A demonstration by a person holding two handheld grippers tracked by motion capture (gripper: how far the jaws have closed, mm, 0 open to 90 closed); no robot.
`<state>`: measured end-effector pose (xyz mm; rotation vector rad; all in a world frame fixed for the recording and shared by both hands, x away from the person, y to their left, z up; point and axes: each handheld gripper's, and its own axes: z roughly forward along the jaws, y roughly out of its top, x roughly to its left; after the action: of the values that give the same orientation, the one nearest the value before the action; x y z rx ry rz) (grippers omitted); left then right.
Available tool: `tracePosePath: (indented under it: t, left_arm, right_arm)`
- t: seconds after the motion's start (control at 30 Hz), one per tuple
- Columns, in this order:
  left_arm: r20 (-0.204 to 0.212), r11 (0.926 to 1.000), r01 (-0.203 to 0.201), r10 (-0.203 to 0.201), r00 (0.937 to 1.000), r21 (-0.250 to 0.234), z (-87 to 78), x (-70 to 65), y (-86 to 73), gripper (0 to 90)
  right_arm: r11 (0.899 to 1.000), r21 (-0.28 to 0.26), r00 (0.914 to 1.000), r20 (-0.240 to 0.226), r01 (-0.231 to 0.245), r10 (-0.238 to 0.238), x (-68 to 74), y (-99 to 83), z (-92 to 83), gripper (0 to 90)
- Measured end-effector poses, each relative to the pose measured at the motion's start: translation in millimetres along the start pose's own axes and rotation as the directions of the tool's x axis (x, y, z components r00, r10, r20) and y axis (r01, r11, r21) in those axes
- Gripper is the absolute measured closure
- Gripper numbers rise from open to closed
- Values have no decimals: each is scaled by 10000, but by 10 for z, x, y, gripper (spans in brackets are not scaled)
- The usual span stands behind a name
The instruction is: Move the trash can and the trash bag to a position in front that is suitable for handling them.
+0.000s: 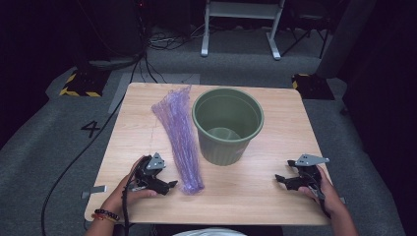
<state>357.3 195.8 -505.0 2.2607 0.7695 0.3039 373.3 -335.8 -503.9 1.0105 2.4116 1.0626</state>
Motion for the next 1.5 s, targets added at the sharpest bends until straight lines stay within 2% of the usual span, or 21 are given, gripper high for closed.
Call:
tracePosePath:
  t: [0.63,0.77,0.8,0.87,0.9,0.97,1.23,1.33,1.4,1.5]
  left_arm:
    - [-75,10000,33,-33,10000,68,-8,-8,4,60]
    - [-121,9997,133,-131,9998,206,-33,-18,20,100]
    - [-106,9997,132,-130,9999,183,-42,-15,26,143]
    - [-55,9998,180,-180,9998,-19,-69,-7,43,196]
    - [-19,9997,206,-206,9998,-142,-81,-3,49,158]
    - [58,9985,297,-295,9995,-457,-110,0,67,177]
    - [-105,9975,119,-126,9999,-701,-114,-39,149,167]
    - [-161,9952,101,-118,9998,-974,-125,-43,203,171]
    - [-142,9905,159,-180,9997,-1366,-136,-48,267,195]
    - [-127,9886,115,-136,9998,-1504,-134,-56,312,212]
  right_arm:
    - [10000,3,10000,-15,19,-19,-3,1,1,146]
    - [10000,18,10000,-39,35,-34,-7,4,4,141]
    - [10000,21,10000,-50,42,-42,-8,5,5,140]
    - [10000,27,10000,-60,44,-44,-9,6,5,139]
    - [10000,23,10000,-52,44,-44,-8,5,6,139]
    - [10000,25,10000,-59,46,-46,-9,6,6,139]
    - [10000,23,10000,-54,48,-48,-9,6,6,139]
    - [10000,26,10000,-64,52,-52,-9,6,7,139]
    - [10000,27,10000,-77,59,-58,-10,7,8,138]
    - [10000,29,10000,-75,57,-57,-10,7,8,138]
